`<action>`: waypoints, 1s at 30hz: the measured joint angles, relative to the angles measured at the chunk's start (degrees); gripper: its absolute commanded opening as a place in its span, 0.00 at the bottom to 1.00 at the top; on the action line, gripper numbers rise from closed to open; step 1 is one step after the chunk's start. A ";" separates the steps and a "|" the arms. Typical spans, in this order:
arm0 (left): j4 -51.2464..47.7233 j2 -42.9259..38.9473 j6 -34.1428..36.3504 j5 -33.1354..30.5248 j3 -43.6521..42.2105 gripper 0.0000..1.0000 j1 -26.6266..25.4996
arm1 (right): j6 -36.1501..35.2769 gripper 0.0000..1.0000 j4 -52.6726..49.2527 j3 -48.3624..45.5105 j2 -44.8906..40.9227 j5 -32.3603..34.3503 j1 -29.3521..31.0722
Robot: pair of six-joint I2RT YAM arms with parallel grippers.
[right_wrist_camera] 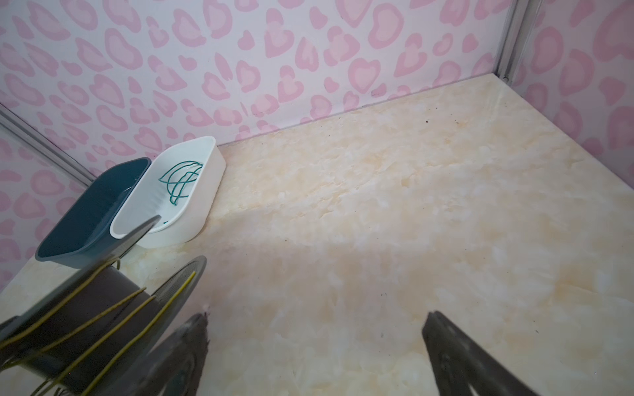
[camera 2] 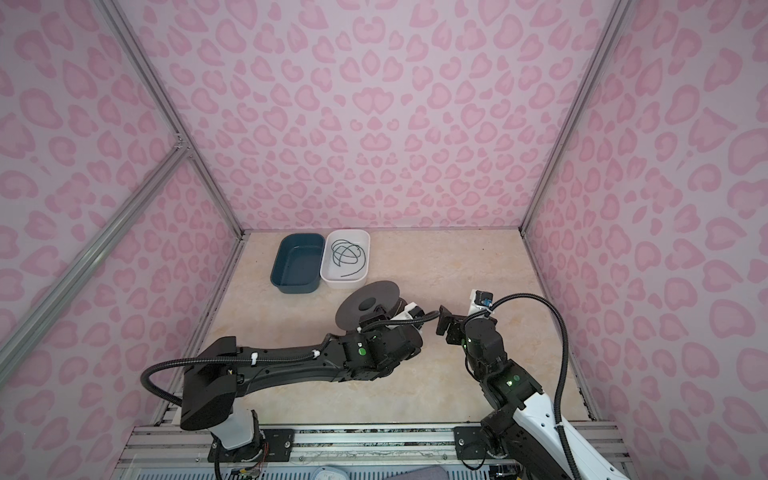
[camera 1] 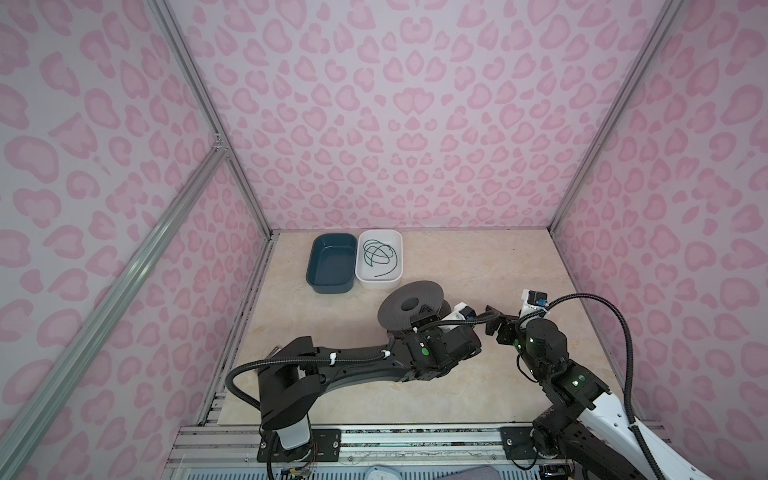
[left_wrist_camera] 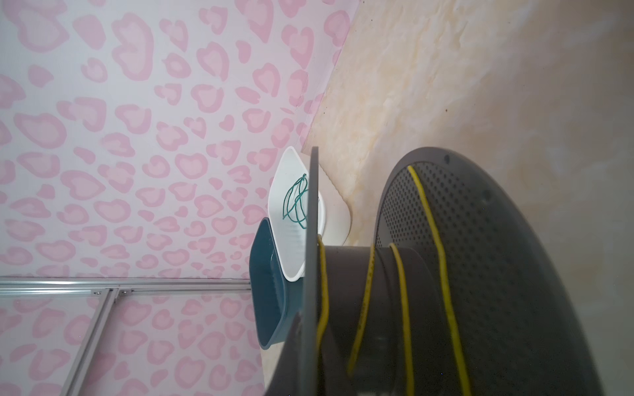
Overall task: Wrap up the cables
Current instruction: 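Swing the grey spool down with the left gripper and lay it flat on the table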
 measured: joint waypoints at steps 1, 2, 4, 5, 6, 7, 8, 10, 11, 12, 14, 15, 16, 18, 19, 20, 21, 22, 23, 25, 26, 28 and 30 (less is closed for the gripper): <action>0.09 1.68 0.00 -0.94 0.79 0.03 -0.39 | 0.00 0.99 0.02 -0.79 -1.40 0.50 0.00; 0.17 3.21 -0.07 -1.64 1.44 0.03 -0.85 | 0.02 0.99 -0.04 -1.40 -2.51 0.92 0.00; 0.11 5.49 -0.31 -2.40 2.29 0.03 -1.49 | 0.07 0.99 -0.04 -2.19 -4.63 1.73 0.00; -0.17 6.56 -0.74 -2.47 2.75 0.03 -1.84 | 0.28 0.99 -0.09 -2.51 -5.73 2.01 0.00; -0.66 7.56 -1.68 -2.43 3.30 0.03 -1.92 | 0.48 0.99 -0.11 -2.73 -6.64 2.16 0.00; -1.25 8.55 -2.49 -2.34 3.89 0.03 -2.19 | 0.48 0.99 -0.17 -2.89 -7.61 2.25 0.00; -1.64 9.53 -3.65 -2.29 4.44 0.03 -2.32 | 0.50 0.99 -0.20 -3.04 -8.46 2.43 0.00; -1.86 11.08 -4.90 -2.05 5.07 0.03 -2.34 | 0.87 0.99 -0.48 -3.45 -9.86 2.73 -0.02; -2.03 11.96 -5.01 -2.16 5.31 0.04 -2.34 | 1.14 0.99 -0.79 -3.63 -10.32 2.91 -0.02; -2.32 12.66 -5.18 -2.19 5.55 0.07 -2.32 | 1.16 0.99 -1.16 -3.72 -10.62 2.89 -0.02; -3.54 14.19 -5.38 -2.34 6.73 0.15 -2.29 | 1.84 0.99 -1.53 -3.72 -10.84 2.95 -0.02; -3.69 14.60 -5.73 -2.32 7.06 0.19 -2.29 | 2.01 0.99 -1.68 -3.65 -10.73 3.10 -0.02; -3.96 14.91 -6.47 -0.87 7.21 0.25 -2.29 | 2.10 0.99 -2.23 -3.45 -10.47 3.30 -0.02; -5.27 15.34 -7.10 1.11 7.21 0.35 -2.25 | 2.75 0.99 -2.95 -3.06 -9.79 3.48 -0.07; -6.05 15.39 -7.78 2.19 7.15 0.41 -2.23 | 2.89 0.99 -3.67 -2.64 -9.35 3.45 -0.07; -6.47 15.39 -7.98 3.04 7.06 0.45 -2.23 | 2.95 0.99 -3.98 -2.29 -9.01 3.45 -0.07; -6.80 15.37 -8.63 3.87 7.06 0.47 -2.23 | 3.17 0.99 -4.00 -2.03 -8.79 3.48 -0.07; -7.30 15.37 -9.33 4.85 6.95 0.50 -2.23 | 3.50 0.99 -4.00 -1.73 -8.48 3.45 -0.04; -7.45 15.32 -9.86 5.60 6.36 0.53 -2.14 | 3.50 0.99 -4.00 -1.46 -8.20 3.48 -0.07; -8.48 15.32 -10.71 7.04 5.44 0.61 -1.90 | 3.50 0.99 -4.02 -0.96 -7.56 3.48 -0.07; -9.33 15.30 -10.97 7.78 5.03 0.66 -1.75 | 3.52 0.99 -4.13 -0.61 -7.15 3.50 -0.07; -10.36 14.82 -12.20 9.16 4.50 0.72 -1.38 | 3.52 0.99 -4.20 0.26 -6.27 3.48 -0.07; -11.21 13.60 -12.70 10.56 4.13 0.85 -0.98 | 3.50 0.99 -4.35 1.25 -5.29 3.48 -0.07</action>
